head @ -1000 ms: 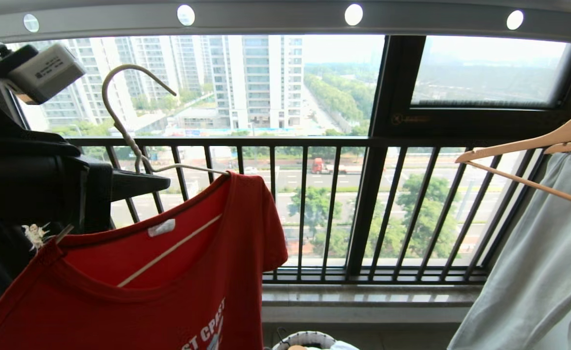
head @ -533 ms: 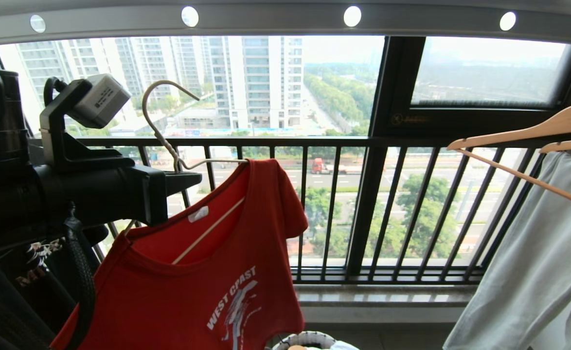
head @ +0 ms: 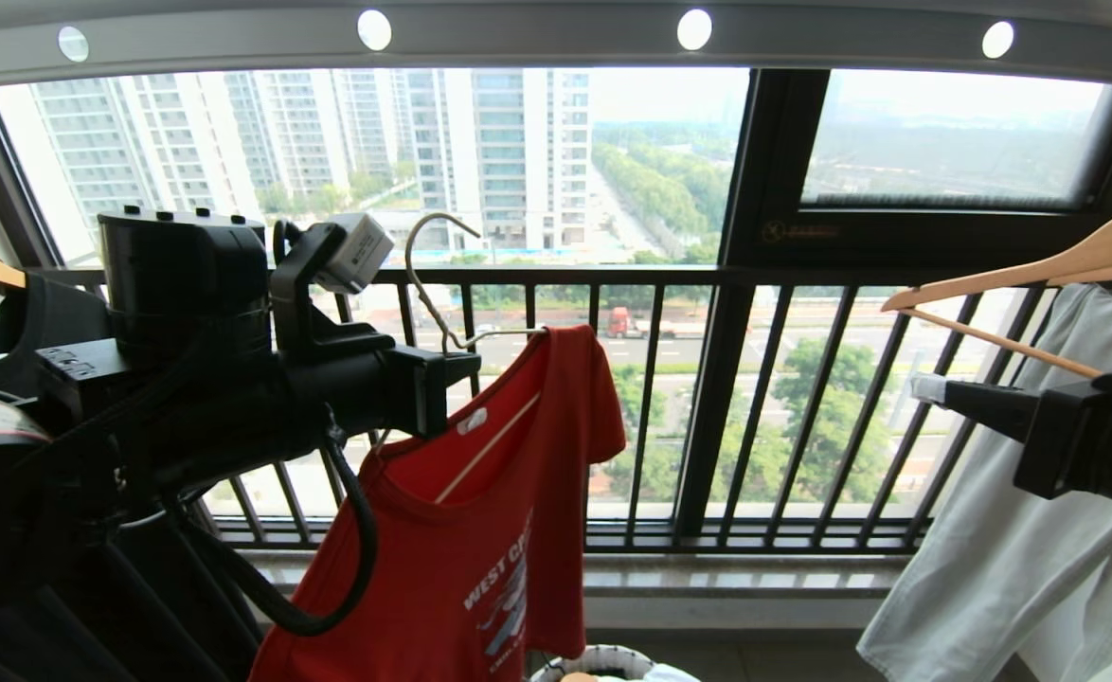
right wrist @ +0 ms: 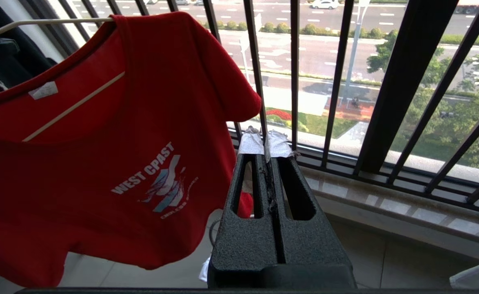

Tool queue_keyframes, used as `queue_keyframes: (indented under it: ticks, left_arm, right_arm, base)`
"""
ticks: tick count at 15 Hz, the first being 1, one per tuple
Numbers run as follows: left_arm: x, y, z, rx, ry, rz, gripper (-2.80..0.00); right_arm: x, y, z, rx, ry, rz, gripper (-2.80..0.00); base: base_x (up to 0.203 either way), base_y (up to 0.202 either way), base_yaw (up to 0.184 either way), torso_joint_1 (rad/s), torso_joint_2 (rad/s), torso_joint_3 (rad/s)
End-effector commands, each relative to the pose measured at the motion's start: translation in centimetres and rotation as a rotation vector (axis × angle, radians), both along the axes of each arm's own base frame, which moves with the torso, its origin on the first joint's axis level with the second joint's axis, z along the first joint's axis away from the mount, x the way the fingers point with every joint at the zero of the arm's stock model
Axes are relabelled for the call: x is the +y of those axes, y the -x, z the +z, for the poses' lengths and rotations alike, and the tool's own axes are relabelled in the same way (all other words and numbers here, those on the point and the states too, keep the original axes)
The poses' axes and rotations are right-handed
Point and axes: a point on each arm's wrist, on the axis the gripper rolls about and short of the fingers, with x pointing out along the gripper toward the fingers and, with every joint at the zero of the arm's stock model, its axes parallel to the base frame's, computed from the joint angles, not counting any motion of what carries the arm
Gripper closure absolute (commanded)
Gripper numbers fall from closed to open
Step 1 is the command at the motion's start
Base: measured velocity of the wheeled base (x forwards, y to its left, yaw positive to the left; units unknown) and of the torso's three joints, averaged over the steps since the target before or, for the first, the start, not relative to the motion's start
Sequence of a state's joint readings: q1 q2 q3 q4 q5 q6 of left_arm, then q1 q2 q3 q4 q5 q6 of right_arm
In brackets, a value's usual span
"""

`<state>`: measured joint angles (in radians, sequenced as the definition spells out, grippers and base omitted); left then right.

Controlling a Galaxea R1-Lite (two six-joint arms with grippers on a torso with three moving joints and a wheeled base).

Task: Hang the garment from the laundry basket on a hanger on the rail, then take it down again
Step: Take the clothes off the clothes rack

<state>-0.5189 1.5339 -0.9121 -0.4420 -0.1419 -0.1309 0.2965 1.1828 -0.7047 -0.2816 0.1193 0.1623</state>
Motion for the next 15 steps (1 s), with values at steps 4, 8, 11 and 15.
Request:
queue_keyframes:
  ticks: [4, 8, 11, 15]
  left_arm:
    - [-1.9, -2.4, -2.6, 0.059, 0.045, -0.002, 0.0]
    - [-3.0, -4.3, -5.0, 0.038, 0.058, 0.006, 0.0]
    - [-3.2, -4.6, -5.7, 0.024, 0.069, 0.003, 0.0]
    - [-3.2, -4.6, -5.5, 0.018, 0.075, 0.006, 0.0]
  right_arm:
    - [6.5, -9.5, -3.4, 0.115, 0.057, 0.105, 0.0]
    - [11.0, -14.5, -6.3, 0.171, 0.085, 0.153, 0.0]
    - [14.5, -14.6, -8.6, 0.192, 0.111, 0.204, 0.0]
    - [16.3, -14.7, -9.3, 0.112, 0.11, 0.133, -2.8]
  base:
    - [0.0, 0.0, 0.0, 0.0, 0.0, 0.0]
    - [0.0, 0.0, 0.0, 0.0, 0.0, 0.0]
    - [0.0, 0.0, 0.0, 0.0, 0.0, 0.0]
    - [0.0, 0.0, 0.0, 0.0, 0.0, 0.0]
